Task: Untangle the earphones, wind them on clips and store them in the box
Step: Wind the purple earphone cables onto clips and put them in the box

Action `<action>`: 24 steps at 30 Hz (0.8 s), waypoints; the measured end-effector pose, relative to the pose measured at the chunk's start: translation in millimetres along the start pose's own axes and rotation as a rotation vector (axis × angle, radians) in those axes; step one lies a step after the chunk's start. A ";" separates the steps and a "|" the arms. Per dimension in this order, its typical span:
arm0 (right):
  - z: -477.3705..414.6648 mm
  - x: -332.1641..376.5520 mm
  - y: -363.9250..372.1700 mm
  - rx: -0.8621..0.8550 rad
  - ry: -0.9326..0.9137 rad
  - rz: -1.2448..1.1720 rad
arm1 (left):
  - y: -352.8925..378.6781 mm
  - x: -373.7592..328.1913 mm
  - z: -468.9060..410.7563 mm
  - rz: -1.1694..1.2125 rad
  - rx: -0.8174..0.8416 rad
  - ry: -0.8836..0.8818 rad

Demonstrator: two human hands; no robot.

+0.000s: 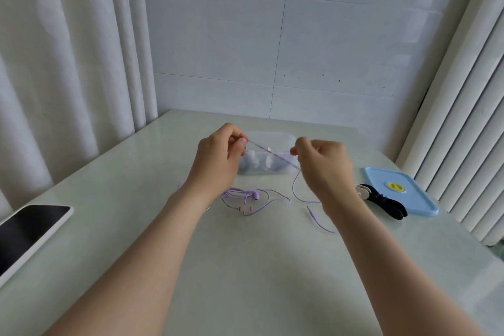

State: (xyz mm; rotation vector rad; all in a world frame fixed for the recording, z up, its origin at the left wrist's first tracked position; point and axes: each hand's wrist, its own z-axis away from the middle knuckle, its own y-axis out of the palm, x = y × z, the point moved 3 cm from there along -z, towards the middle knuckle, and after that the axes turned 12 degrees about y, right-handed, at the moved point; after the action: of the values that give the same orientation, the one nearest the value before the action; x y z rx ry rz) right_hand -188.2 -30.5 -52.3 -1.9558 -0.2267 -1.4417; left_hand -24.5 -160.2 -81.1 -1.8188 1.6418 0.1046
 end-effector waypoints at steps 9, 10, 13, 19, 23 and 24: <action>-8.1 -12.3 9.8 0.028 -0.066 0.304 | 4.9 -21.7 -5.4 0.535 0.040 -0.231; -8.7 -12.9 8.6 0.056 -0.041 0.288 | 4.5 -25.3 -5.7 0.696 0.082 -0.281; -12.7 -15.0 4.5 0.157 0.010 0.343 | 2.3 -41.6 -0.8 0.925 0.317 -0.287; -15.5 -27.3 -2.2 0.227 0.055 0.647 | 11.9 -59.6 21.4 0.877 0.894 -0.347; -14.0 -27.8 -5.9 0.288 0.152 0.635 | 22.6 -54.4 31.6 0.815 1.132 -0.460; -13.7 -27.0 -7.0 0.312 0.204 0.586 | 25.4 -51.9 32.8 0.786 1.131 -0.497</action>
State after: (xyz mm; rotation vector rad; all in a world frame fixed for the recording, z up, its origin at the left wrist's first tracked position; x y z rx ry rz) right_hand -212.4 -26.9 -71.5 -1.4448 0.1936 -1.1221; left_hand -45.9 -98.3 -92.0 -0.2401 1.4546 -0.0348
